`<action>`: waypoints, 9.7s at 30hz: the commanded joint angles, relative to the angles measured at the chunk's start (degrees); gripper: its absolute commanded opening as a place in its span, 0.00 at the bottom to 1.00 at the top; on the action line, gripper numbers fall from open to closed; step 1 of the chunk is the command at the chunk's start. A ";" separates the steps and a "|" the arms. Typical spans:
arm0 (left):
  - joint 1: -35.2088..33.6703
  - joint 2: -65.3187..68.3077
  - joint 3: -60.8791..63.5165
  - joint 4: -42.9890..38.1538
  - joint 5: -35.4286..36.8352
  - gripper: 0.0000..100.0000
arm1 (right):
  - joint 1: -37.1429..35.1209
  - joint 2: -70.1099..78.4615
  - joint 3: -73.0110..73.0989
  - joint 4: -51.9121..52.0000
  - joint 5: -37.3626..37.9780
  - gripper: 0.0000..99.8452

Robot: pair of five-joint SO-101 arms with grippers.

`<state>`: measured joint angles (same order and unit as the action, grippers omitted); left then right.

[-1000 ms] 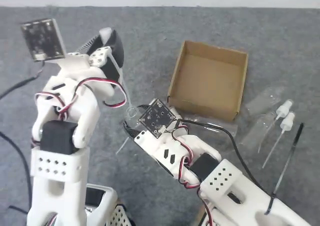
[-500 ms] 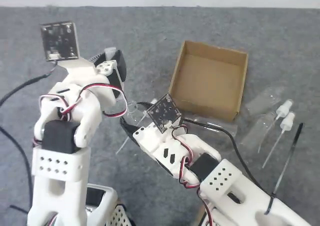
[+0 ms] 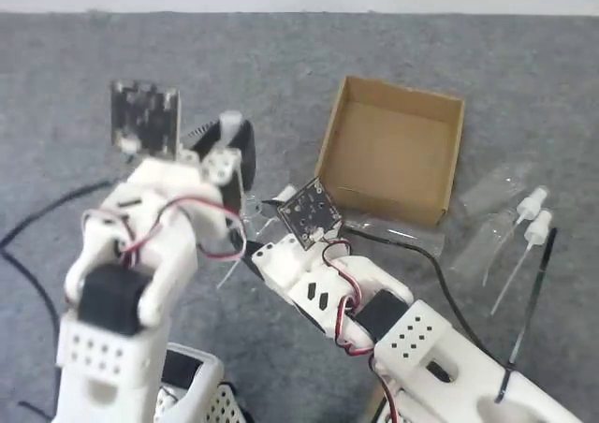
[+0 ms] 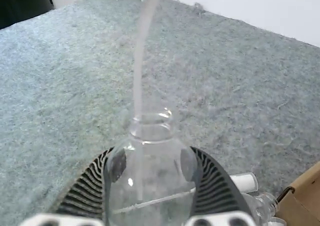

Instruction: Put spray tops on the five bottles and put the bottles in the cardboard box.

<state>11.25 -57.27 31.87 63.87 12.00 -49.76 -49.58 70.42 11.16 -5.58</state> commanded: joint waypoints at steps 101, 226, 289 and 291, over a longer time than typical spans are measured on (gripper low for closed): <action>-3.52 14.15 -4.88 1.14 -13.36 0.10 | 5.41 -2.15 3.34 -10.68 -0.53 0.01; -6.77 -25.67 45.76 -20.75 -7.30 0.01 | 38.02 71.60 -56.62 -25.01 -4.92 0.01; -7.03 -25.67 45.85 -20.75 -7.47 0.01 | 36.09 72.22 -58.64 -22.37 0.70 0.32; -7.03 -25.67 45.85 -20.75 -7.47 0.01 | 36.09 72.22 -59.52 -21.41 0.70 0.32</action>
<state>4.31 -82.15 77.93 44.53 4.18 -13.10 24.62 15.30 -11.43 -5.85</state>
